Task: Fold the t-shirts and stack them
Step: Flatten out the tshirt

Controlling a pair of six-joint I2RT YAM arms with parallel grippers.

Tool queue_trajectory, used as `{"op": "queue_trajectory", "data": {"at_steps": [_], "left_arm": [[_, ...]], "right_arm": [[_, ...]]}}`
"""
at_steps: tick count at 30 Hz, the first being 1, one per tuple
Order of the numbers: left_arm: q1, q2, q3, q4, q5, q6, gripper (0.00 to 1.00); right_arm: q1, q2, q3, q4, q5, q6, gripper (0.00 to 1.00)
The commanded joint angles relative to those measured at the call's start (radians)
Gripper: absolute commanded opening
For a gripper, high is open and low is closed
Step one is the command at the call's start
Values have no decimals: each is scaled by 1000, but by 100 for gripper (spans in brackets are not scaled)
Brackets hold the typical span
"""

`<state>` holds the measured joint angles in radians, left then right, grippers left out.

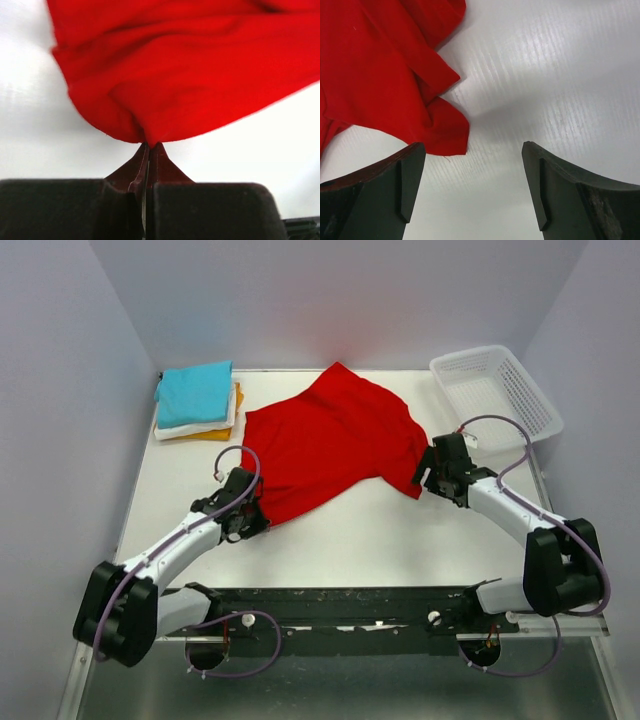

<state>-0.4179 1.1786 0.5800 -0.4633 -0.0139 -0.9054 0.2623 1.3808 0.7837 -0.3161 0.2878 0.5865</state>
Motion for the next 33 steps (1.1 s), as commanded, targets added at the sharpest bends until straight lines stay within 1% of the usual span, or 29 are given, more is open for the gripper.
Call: {"op": "queue_trajectory", "data": {"at_steps": [1,3,6,9,11,12,13,14,15,16,17,18,19,20,22,24,26,27,29,32,33], "left_arm": [[55,-126,36,-128,-194,27,0],[95,-148,24,-116,-171,40,0],[112,-154,6,-67,-118,54,0],[114,-130,15,-55,-101,55,0],[116,-110,22,-57,-100,57,0],[116,-104,26,-54,-100,58,0],[117,-99,26,-50,-97,58,0],[119,-96,26,-45,-91,57,0],[119,-92,26,-39,-87,58,0],[120,-90,28,-36,-83,61,0],[120,-88,30,-33,-81,63,0],[122,-88,30,-31,-81,64,0],[123,-89,31,-31,-80,64,0],[125,-91,31,-30,-80,66,0],[129,-101,32,-29,-78,65,0],[132,-111,35,-25,-77,74,0],[135,-123,36,-29,-79,80,0],[137,-132,38,-31,-78,81,0],[139,-142,36,-27,-75,87,0],[144,-155,34,-27,-75,91,0],[146,-159,32,-23,-74,92,0]], "right_arm": [[-3,60,-9,13,-77,-39,83],[1,115,16,-15,-33,-45,80],[34,181,35,-22,36,-43,79],[65,214,50,-14,13,-33,74],[88,211,41,7,-21,-21,67],[101,210,34,14,-34,-7,63],[117,211,28,19,-54,1,52],[134,211,21,22,-60,9,39],[153,210,12,24,-52,24,31],[171,209,7,25,-46,35,25],[185,207,4,25,-51,43,22],[198,207,1,29,-62,49,17],[204,204,-6,36,-75,60,6],[210,196,-17,48,-75,74,1],[216,159,-30,63,-70,79,1],[245,88,-3,21,-27,70,1],[292,6,63,-89,57,54,1],[311,-14,106,-174,68,53,1],[338,-38,213,-330,23,56,1],[368,-58,275,-451,-180,54,1],[383,-52,282,-481,-222,67,1]]}}
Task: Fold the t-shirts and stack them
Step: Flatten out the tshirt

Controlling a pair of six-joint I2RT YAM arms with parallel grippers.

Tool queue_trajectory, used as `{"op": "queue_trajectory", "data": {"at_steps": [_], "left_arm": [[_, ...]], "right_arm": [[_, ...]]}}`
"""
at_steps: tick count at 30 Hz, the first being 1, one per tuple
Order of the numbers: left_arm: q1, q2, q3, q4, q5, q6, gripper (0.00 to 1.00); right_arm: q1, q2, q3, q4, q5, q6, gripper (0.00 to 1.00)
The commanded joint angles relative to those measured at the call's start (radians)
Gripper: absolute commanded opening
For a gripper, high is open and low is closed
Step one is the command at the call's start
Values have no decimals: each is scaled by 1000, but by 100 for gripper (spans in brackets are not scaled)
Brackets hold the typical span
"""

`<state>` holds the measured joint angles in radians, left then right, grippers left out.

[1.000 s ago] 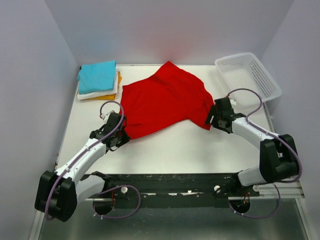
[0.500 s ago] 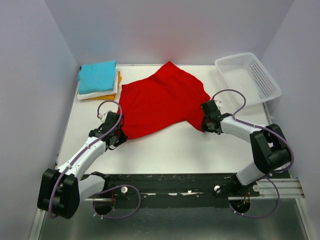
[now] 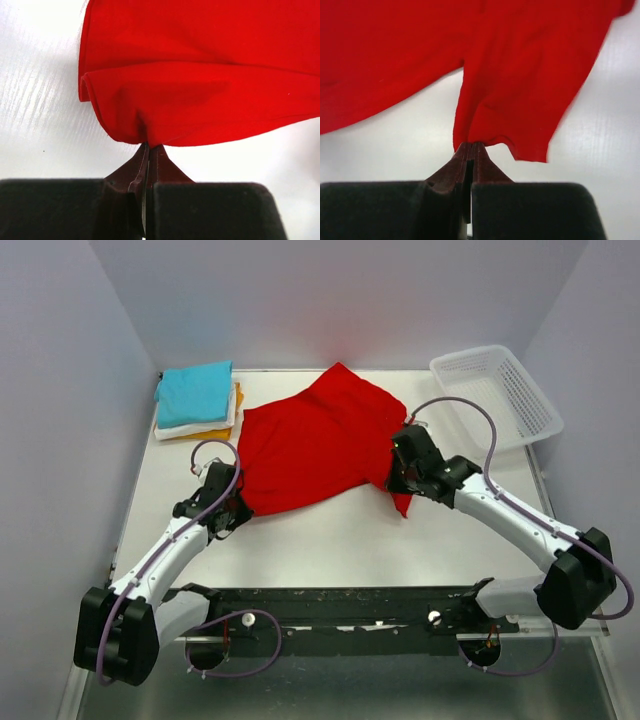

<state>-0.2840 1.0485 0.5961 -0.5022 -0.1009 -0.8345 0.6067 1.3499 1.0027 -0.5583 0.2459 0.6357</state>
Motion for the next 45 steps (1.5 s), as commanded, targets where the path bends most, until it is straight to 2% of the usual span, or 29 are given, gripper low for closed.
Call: {"op": "queue_trajectory", "data": {"at_steps": [1,2,3,4,6,9,12,15,19,22,31,36,42,45], "left_arm": [[12,-31,13,20,14,20,0],[15,-32,14,22,20,22,0],[16,-30,13,22,22,22,0],[17,-29,14,25,25,24,0],[18,-23,17,20,30,23,0],[19,-24,8,18,30,24,0],[21,-27,-7,29,37,19,0],[22,-25,-12,30,42,18,0],[23,-26,-24,34,47,17,0],[25,-26,-39,58,68,17,0],[26,-15,-51,63,71,19,0],[31,-10,-52,60,66,19,0],[32,-22,-61,55,57,14,0],[32,-31,-73,54,61,11,0]], "right_arm": [[51,-14,59,-256,-230,30,1],[61,-4,41,-251,-297,24,3],[63,6,28,-245,-344,21,9],[63,10,7,-233,-354,15,19],[64,13,-8,-238,-292,9,49],[64,-17,-6,-283,-108,19,79],[63,-78,-39,-263,2,36,87],[64,-113,-126,-176,-63,1,86],[64,-70,-205,-161,-71,140,78],[64,-34,-244,-91,-118,153,76],[100,151,-197,-82,-41,150,70],[145,180,-194,-128,9,192,64],[171,215,-218,-194,75,274,41],[169,163,-295,-89,26,297,22]]}}
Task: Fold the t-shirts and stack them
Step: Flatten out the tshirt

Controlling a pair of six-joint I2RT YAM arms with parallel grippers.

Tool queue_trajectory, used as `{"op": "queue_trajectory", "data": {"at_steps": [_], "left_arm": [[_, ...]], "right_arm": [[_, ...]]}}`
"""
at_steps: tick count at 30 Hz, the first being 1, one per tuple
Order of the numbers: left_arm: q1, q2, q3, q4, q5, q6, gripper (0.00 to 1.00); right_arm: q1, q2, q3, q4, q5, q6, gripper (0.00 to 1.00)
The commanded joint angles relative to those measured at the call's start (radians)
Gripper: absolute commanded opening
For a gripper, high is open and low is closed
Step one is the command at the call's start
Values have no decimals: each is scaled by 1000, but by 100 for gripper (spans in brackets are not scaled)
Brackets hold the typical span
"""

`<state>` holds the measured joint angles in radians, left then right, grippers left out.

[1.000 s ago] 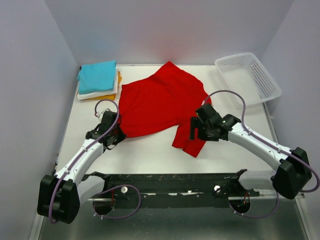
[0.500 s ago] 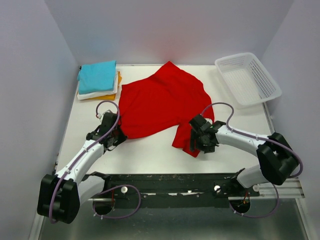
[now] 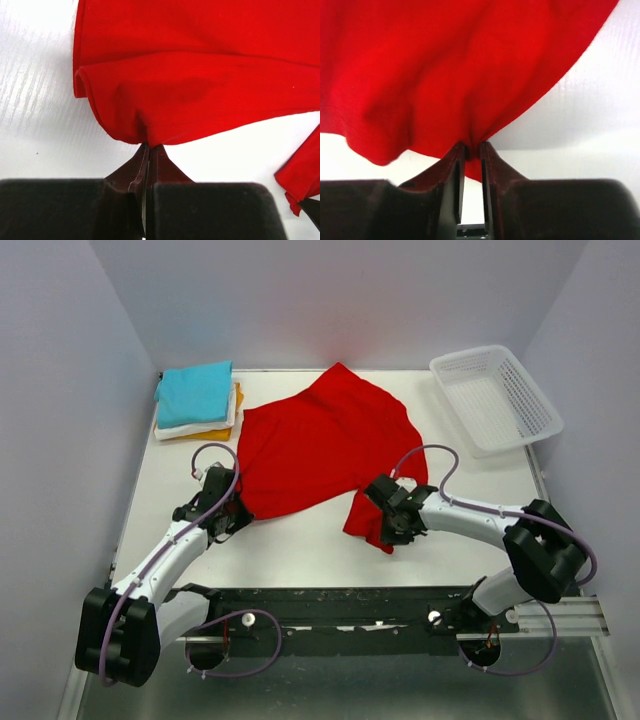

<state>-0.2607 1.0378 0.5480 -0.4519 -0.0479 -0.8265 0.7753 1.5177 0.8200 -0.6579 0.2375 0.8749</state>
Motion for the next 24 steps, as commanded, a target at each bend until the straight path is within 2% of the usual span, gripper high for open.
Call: {"op": "queue_trajectory", "data": {"at_steps": [1,2,7,11,16,19,24], "left_arm": [[9,-22,-28,6,12,3,0],[9,-23,-29,3,13,4,0],[9,-41,-29,-4,19,-6,0],[9,-81,44,-17,37,-5,0],[9,-133,267,-65,8,16,0],[9,-132,428,-96,-7,48,0],[11,-136,659,-169,-60,87,0]], "right_arm": [[0,-18,-134,37,39,74,8],[1,-35,-149,46,49,91,1],[-1,-176,-168,47,200,126,1],[-34,-268,-47,74,329,29,1],[-114,-340,167,179,507,-118,1],[-186,-397,250,338,487,-240,1],[-225,-402,480,434,495,-410,1]]}}
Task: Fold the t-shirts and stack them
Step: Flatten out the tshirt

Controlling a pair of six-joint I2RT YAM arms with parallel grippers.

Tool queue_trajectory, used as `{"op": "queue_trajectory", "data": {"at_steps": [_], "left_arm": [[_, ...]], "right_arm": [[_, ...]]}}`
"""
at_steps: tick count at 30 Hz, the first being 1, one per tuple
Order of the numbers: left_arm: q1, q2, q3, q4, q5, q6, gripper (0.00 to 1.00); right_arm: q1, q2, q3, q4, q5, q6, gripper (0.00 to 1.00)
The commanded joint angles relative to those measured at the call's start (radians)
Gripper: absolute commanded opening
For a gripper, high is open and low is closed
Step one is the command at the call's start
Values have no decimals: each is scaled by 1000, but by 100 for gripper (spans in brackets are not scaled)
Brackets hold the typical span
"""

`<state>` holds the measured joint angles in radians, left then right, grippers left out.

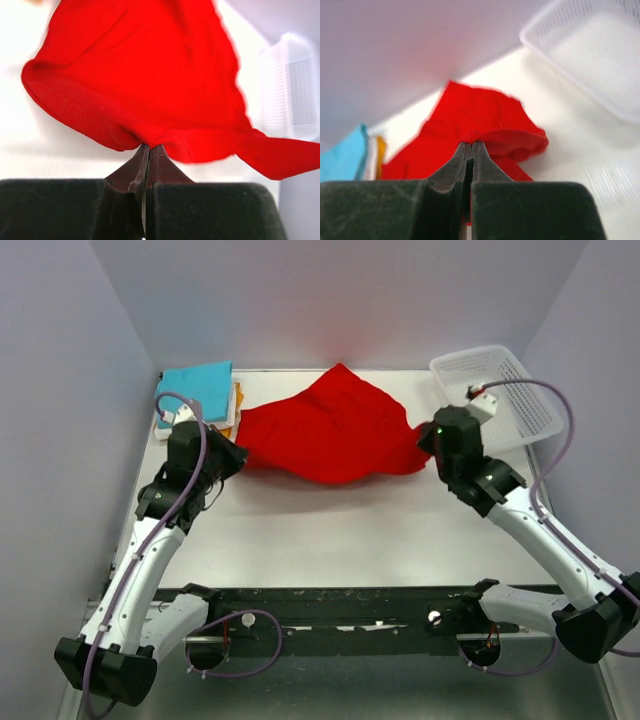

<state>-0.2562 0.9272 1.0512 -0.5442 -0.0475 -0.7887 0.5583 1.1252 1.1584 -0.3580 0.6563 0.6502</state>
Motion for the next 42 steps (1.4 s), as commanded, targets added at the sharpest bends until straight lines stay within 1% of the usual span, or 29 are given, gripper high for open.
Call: {"op": "queue_trajectory", "data": {"at_steps": [1,5,8,11,15,18,24,27,33,36,38,42], "left_arm": [[6,-30,197,-89,-58,58,0],[6,-57,348,-128,-73,101,0],[6,-68,475,-167,-55,134,0],[6,-95,566,-181,-41,161,0],[6,-155,645,-186,18,173,0],[6,-183,703,-218,47,183,0],[6,-216,800,-246,191,190,0],[6,-241,810,-255,232,188,0],[6,-254,799,-254,198,192,0],[6,-222,761,-232,138,200,0],[6,-185,710,-214,69,206,0],[7,-54,582,-172,-160,217,0]], "right_arm": [[-8,-10,187,151,81,-218,1],[-9,-7,364,201,102,-369,1],[-8,6,497,196,41,-463,1],[-8,6,613,192,-30,-519,1],[-8,-1,751,171,-115,-564,1],[-8,-20,837,143,-216,-574,1],[-8,-24,1046,60,-427,-553,1],[-8,-7,1131,27,-440,-551,1],[-8,13,1126,64,-374,-604,1],[-8,48,1104,76,-315,-639,1],[-8,66,1033,113,-207,-695,1],[-8,113,784,301,68,-828,1]]}}
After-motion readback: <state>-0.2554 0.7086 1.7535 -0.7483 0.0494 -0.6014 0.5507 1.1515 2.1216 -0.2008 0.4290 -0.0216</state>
